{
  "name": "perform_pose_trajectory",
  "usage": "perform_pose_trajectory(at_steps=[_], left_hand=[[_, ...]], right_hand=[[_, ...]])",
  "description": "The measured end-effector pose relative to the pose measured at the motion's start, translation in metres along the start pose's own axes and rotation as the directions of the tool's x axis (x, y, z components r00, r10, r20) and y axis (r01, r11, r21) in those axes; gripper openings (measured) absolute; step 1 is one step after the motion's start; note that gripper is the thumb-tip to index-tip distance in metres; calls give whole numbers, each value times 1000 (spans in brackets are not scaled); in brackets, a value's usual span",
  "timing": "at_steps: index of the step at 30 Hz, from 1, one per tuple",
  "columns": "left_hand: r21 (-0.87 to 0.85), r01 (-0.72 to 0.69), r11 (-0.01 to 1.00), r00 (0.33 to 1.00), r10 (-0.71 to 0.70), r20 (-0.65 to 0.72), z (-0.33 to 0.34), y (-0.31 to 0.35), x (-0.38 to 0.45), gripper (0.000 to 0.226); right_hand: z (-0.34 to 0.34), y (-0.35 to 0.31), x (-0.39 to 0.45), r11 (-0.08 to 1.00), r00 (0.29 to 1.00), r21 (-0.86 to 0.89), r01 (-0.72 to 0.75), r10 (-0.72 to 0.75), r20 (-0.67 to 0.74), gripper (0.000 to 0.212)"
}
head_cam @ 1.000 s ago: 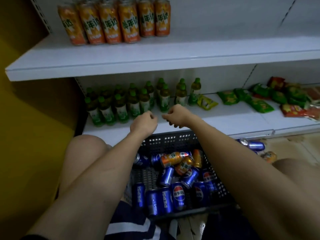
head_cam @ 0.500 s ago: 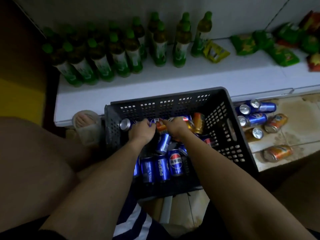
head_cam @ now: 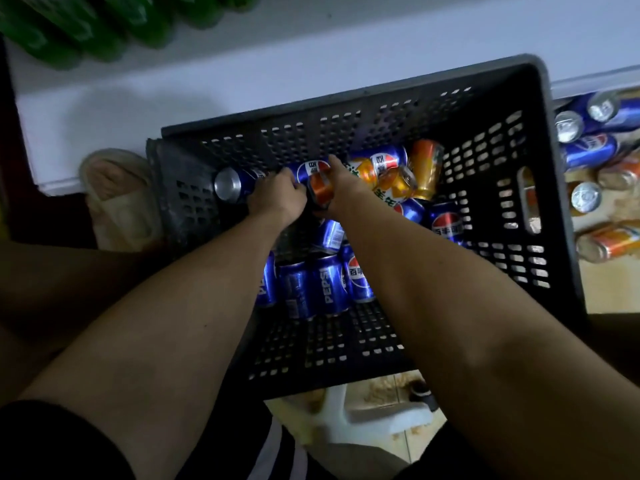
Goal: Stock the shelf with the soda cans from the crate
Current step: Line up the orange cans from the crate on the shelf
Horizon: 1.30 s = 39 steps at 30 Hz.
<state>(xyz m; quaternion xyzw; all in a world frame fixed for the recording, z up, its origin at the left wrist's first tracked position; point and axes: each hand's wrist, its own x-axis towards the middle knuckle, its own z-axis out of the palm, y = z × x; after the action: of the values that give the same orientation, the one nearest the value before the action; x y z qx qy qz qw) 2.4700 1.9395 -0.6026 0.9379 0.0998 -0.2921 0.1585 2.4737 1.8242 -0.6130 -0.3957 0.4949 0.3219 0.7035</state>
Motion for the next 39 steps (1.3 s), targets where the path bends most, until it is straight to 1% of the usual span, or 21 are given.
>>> perform_pose_trajectory(at_steps=[1, 2, 3, 4, 5, 6, 7, 12, 16, 22, 25, 27, 30, 35, 39], left_hand=[[-7, 0, 1000, 1000, 0, -1, 1, 0, 1, 23], [-12, 1, 1000, 1000, -1, 1, 2, 0, 2, 23], [-14, 2, 1000, 1000, -2, 2, 3, -1, 2, 23], [-10, 3, 1000, 1000, -3, 1, 2, -1, 1, 23], [-5, 5, 1000, 1000, -6, 0, 1, -1, 0, 24], [-5, 7, 1000, 1000, -7, 0, 0, -2, -2, 24], [-10, 3, 1000, 1000, -3, -3, -2, -3, -4, 25], [-4, -49, 999, 998, 49, -41, -20, -3, -17, 26], [-20, -98, 995, 992, 96, -85, -39, 3, -37, 28], [10, -208, 978, 965, 207, -161, -63, 17, -78, 33], [24, -262, 965, 941, 261, -216, -80, 21, -98, 33], [40, -295, 955, 919, 295, -260, -96, 25, -111, 33], [70, -347, 935, 871, 349, -345, -128, 31, -129, 33], [169, -402, 900, 765, 432, -478, -198, 42, -156, 35], [259, -420, 870, 644, 487, -590, -255, 50, -179, 33]], right_hand=[[0, 2, 2, 999, 1000, 52, -4, 4, -1, 27], [-1, 4, 4, 996, 1000, 85, -14, 16, -27, 24], [1, 3, 5, 996, 995, 91, -13, 22, -97, 31], [1, 4, 6, 994, 979, 110, 0, 22, -202, 54], [-1, 5, 7, 995, 964, 102, 12, 16, -267, 79], [-3, 5, 3, 995, 961, 97, 30, -2, -276, 92], [-5, 6, -2, 995, 965, 89, 49, -24, -263, 95], [-28, 17, -33, 986, 976, 11, 168, -165, -141, 79], [-45, 21, -72, 969, 968, -10, 247, -247, -47, 68], [-55, 18, -130, 945, 941, 29, 326, -327, 85, 74], [-48, 9, -162, 923, 917, 15, 384, -384, 111, 67], [-40, 2, -183, 902, 898, -29, 431, -426, 114, 68], [-26, -10, -213, 842, 848, -117, 527, -513, 130, 72], [-3, -36, -268, 691, 724, -215, 690, -654, 221, 70], [18, -58, -314, 547, 607, -267, 793, -742, 285, 70]])
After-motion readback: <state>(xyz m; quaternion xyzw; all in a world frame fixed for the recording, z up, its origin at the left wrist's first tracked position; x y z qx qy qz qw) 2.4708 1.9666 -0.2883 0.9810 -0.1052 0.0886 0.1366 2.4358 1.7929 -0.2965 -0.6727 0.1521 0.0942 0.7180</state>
